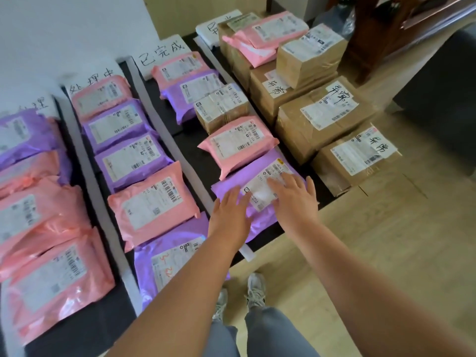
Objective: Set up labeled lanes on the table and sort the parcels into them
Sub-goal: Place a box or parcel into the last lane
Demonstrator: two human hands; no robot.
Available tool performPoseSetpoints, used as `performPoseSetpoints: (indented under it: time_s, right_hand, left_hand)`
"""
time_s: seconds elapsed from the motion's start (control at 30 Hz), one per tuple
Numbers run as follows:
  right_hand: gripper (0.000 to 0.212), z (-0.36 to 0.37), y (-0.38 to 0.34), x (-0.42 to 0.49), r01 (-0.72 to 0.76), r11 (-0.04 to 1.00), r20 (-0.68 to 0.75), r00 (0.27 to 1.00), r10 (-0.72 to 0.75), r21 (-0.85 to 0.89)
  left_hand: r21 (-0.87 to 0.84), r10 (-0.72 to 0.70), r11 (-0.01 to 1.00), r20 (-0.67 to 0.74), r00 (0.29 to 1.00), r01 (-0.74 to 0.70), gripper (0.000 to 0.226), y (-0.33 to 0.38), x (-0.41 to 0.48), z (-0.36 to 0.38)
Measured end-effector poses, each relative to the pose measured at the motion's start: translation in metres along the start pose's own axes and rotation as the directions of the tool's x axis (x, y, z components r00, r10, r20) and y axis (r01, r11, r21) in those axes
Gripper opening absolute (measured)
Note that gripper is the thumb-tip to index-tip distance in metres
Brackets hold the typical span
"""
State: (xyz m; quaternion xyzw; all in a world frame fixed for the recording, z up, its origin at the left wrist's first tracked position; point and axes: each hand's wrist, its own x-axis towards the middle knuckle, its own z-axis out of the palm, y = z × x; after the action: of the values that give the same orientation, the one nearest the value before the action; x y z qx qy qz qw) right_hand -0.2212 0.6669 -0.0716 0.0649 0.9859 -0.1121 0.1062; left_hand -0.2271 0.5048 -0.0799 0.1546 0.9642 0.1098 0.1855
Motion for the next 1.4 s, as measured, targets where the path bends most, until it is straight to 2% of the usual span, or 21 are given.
performPoseSetpoints:
  time_s: [0.07,0.3,0.5,0.67,0.9,1.1,1.23,1.4]
  right_hand:
    - [0.059,0.0,0.001,0.002,-0.014,0.998,0.08,0.997,0.018,-0.053]
    - [0.055,-0.006,-0.003,0.001,-0.022,0.994,0.139,0.99,0.037,-0.112]
    - [0.05,-0.022,-0.011,-0.009,-0.017,0.997,0.06,0.998,0.021,-0.078]
    - [0.049,-0.042,-0.04,-0.009,0.059,0.994,-0.011,0.998,-0.06,-0.089]
    - [0.039,-0.068,-0.123,-0.027,0.269,0.962,-0.141,0.952,-0.271,-0.032]
    - [0.035,-0.074,-0.208,-0.057,0.42,0.907,-0.194,0.888,-0.417,-0.03]
    - [0.029,-0.061,-0.274,-0.102,0.508,0.861,-0.22,0.841,-0.494,0.009]
    - [0.035,-0.028,-0.363,-0.179,0.589,0.806,-0.202,0.799,-0.567,0.064]
  left_hand:
    - [0.015,0.007,1.0,-0.001,1.0,-0.007,0.063,-0.002,0.0,0.002]
    - [0.076,-0.001,0.997,0.046,0.999,-0.002,0.069,-0.005,-0.004,0.0]
    - [0.062,-0.049,0.997,-0.042,0.998,0.052,0.068,-0.012,-0.024,-0.025]
    - [0.03,-0.129,0.99,-0.172,0.977,0.136,0.067,-0.027,-0.044,-0.058]
    - [-0.093,-0.312,0.95,-0.291,0.905,0.297,0.065,-0.073,-0.099,-0.099]
    - [-0.183,-0.419,0.908,-0.394,0.818,0.377,0.066,-0.128,-0.167,-0.129]
    - [-0.287,-0.502,0.864,-0.42,0.756,0.414,0.065,-0.168,-0.236,-0.136]
    - [-0.284,-0.578,0.816,-0.423,0.698,0.504,0.065,-0.232,-0.337,-0.121]
